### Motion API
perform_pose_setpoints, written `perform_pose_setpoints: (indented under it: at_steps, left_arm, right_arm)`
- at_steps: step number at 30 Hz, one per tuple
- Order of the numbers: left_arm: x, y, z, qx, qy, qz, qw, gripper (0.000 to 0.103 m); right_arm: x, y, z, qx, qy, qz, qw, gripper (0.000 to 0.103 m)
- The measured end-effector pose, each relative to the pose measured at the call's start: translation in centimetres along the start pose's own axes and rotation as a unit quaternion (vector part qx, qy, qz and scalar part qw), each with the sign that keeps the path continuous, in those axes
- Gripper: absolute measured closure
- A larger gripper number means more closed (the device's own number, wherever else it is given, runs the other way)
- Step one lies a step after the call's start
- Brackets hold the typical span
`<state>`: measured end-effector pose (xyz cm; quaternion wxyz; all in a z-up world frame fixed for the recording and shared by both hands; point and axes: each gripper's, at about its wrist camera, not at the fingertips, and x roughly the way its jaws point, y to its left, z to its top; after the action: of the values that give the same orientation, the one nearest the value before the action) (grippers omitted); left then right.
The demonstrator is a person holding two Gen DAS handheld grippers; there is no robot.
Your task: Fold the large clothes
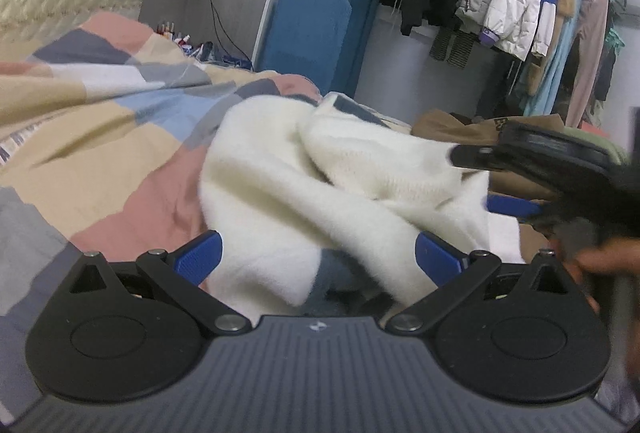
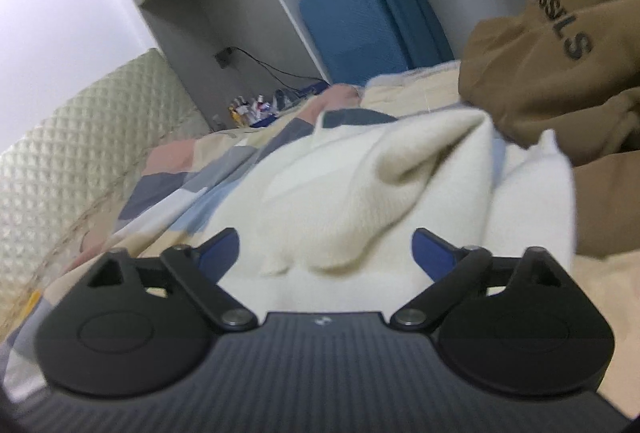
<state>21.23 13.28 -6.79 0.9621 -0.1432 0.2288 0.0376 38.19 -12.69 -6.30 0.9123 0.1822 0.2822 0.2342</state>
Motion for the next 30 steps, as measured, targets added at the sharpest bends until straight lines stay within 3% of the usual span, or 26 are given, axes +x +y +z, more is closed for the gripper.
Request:
perform_pose_setpoints:
  at_steps: [8, 10, 12, 13, 14, 19, 26, 30]
  left_arm:
    - [1.8, 1.1, -0.5, -0.019, 0.003, -0.015, 0.9997, 0.0]
    - [1.7, 1.1, -0.6, -0.019, -0.002, -0.017, 0.9997, 0.0]
    - [1.6, 1.2, -0.7, -0.022, -0.004, -0.018, 0.9996, 0.0]
    - [1.5, 1.2, -0.8, -0.025, -0.004, -0.02, 0.9995, 0.0]
    - [1.4, 1.3, -0.9, -0.027, -0.005, -0.021, 0.9994, 0.0]
    - [0.6, 0.8, -1.2, -0.003, -0.013, 0.001, 0.9999, 0.0]
    - [-1.4, 0.5, -1.4, -0.005, -0.025, -0.009, 0.9996, 0.0]
    - [-2.7, 0.0, -1.6, 0.006, -0.029, -0.016, 0.9994, 0.0]
  right_arm:
    - [6.5, -2.3, 1.6, 0.027, 0.014, -0.026, 0.999, 0.039]
    - [7.8, -2.8, 1.9, 0.033, 0.03, -0.021, 0.999, 0.053]
    - [8.2, -2.9, 2.1, 0.03, 0.04, -0.023, 0.998, 0.079]
    - [8.1, -2.9, 2.2, 0.031, 0.041, -0.02, 0.999, 0.087]
    - [7.7, -2.9, 2.3, 0.033, 0.039, -0.016, 0.999, 0.089]
    - [3.4, -1.0, 2.8, -0.006, 0.013, -0.015, 1.0, 0.094]
    - [-5.6, 0.5, 3.9, -0.036, -0.017, 0.018, 0.999, 0.095]
    - [-12.1, 0.8, 2.8, -0.042, -0.031, 0.046, 0.998, 0.098]
